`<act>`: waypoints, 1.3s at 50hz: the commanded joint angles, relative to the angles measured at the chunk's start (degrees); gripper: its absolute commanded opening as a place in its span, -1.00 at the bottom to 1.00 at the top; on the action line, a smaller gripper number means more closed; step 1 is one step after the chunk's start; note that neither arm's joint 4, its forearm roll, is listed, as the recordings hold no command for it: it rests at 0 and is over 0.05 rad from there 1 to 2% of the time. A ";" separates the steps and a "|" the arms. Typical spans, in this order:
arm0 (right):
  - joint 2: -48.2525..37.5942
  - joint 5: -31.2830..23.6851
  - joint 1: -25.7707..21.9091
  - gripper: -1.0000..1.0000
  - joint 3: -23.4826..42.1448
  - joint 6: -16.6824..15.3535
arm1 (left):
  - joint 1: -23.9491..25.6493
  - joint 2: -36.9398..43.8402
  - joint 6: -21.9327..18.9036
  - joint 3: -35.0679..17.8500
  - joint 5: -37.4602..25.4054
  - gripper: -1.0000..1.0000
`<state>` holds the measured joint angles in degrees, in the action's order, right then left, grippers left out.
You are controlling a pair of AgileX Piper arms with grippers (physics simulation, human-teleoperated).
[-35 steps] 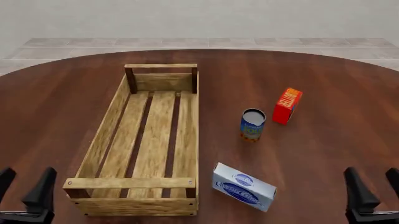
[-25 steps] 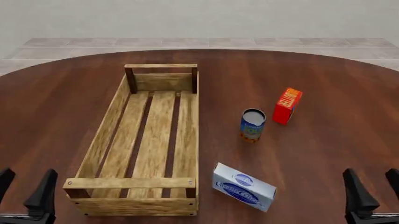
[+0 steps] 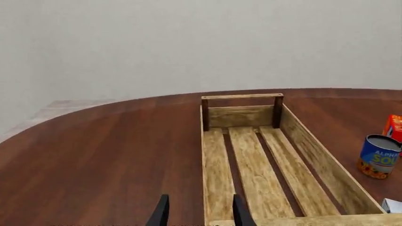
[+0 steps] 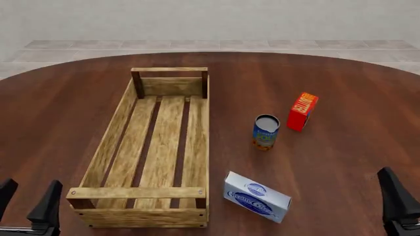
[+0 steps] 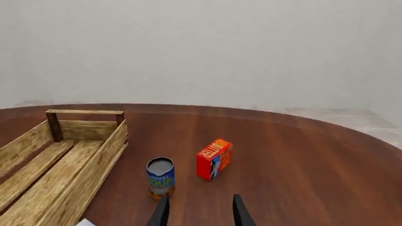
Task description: Pick up the cream cheese and put it in the tray.
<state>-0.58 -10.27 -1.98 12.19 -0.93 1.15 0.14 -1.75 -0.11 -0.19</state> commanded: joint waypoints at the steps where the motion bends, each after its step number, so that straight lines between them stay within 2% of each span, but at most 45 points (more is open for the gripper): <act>1: -2.94 -3.84 -2.36 1.00 4.92 -0.67 | 0.15 -0.09 0.49 0.08 -0.35 1.00; 4: -4.42 -4.18 -3.82 1.00 5.85 -0.13 | 0.14 -0.08 0.54 0.06 -0.38 1.00; 11: -9.27 -7.14 -8.52 1.00 10.69 -2.84 | 0.50 -0.10 0.07 0.08 -0.25 1.00; 12: -11.05 -7.09 -10.75 1.00 10.87 -6.55 | 0.64 -0.09 0.00 0.08 -0.27 1.00; 13: -11.54 -7.03 -11.92 1.00 10.82 -8.69 | 0.73 -0.09 -0.08 0.08 -0.27 1.00; 15: -12.11 -7.71 -11.91 1.00 11.63 -8.24 | 0.89 -0.09 -0.26 0.09 -0.27 1.00; 16: -12.66 -8.11 -11.30 1.00 12.43 -7.03 | 0.95 -0.08 -0.30 0.09 -0.24 1.00; 19: -13.94 -8.94 -13.14 1.00 14.02 -7.00 | 1.03 -0.07 -0.26 0.08 -0.24 1.00; 21: -15.85 -8.93 -13.45 1.00 14.50 -9.23 | 1.11 -0.05 0.07 0.07 -0.37 1.00; 26: -16.97 -9.96 -15.03 1.00 15.89 -10.51 | 1.15 -0.03 0.40 0.08 -0.53 1.00; 29: -18.92 -11.27 -16.20 1.00 17.28 -12.37 | 1.15 -0.04 0.37 0.07 -0.53 1.00; 32: -21.52 -13.94 -19.63 1.00 19.08 -11.94 | 1.20 -0.03 0.21 0.09 -0.61 1.00; 33: -22.73 -14.37 -20.90 1.00 18.70 -13.13 | 1.25 -0.02 -0.06 0.10 -0.64 1.00; 35: -23.57 -14.89 -21.50 1.00 18.96 -12.81 | 1.37 -0.04 -0.31 0.09 -0.66 1.00; 38: -25.23 -16.00 -22.71 1.00 19.57 -14.16 | 1.63 -0.09 -0.61 0.10 -0.68 1.00; 40: -26.46 -16.89 -24.05 1.00 20.43 -13.53 | 1.60 -0.09 -0.58 0.09 -0.64 1.00; 41: -26.74 -16.89 -24.35 1.00 20.23 -14.41 | 1.59 -0.09 -0.59 0.10 -0.63 1.00; 43: -28.36 -17.36 -26.28 1.00 20.75 -13.11 | 1.53 -0.09 -0.63 0.10 -0.67 1.00; 49: -31.72 -17.79 -27.69 1.00 20.88 -16.55 | 1.52 -0.09 -0.68 0.09 -0.84 1.00; 52: -34.27 -17.72 -27.08 1.00 19.37 -21.86 | 1.64 -0.09 -0.75 0.10 -1.05 1.00; 56: -37.57 -19.61 -28.54 1.00 21.03 -21.09 | 1.81 -0.08 -0.87 0.10 -1.17 1.00; 58: -38.97 -21.00 -29.31 1.00 22.43 -22.27 | 1.88 -0.07 -0.99 0.10 -1.22 1.00; 60: -39.49 -21.57 -29.76 1.00 22.95 -22.11 | 1.87 -0.08 -0.99 0.11 -1.23 1.00; 61: -39.94 -22.19 -30.36 1.00 23.37 -23.23 | 1.91 -0.09 -1.06 0.11 -1.24 1.00; 65: -43.85 -24.63 -32.71 1.00 25.50 -21.91 | 2.11 -0.03 -1.17 0.10 -1.32 1.00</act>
<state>-37.44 -30.75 -30.64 34.44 -21.31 2.96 0.07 -2.65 -0.01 -1.30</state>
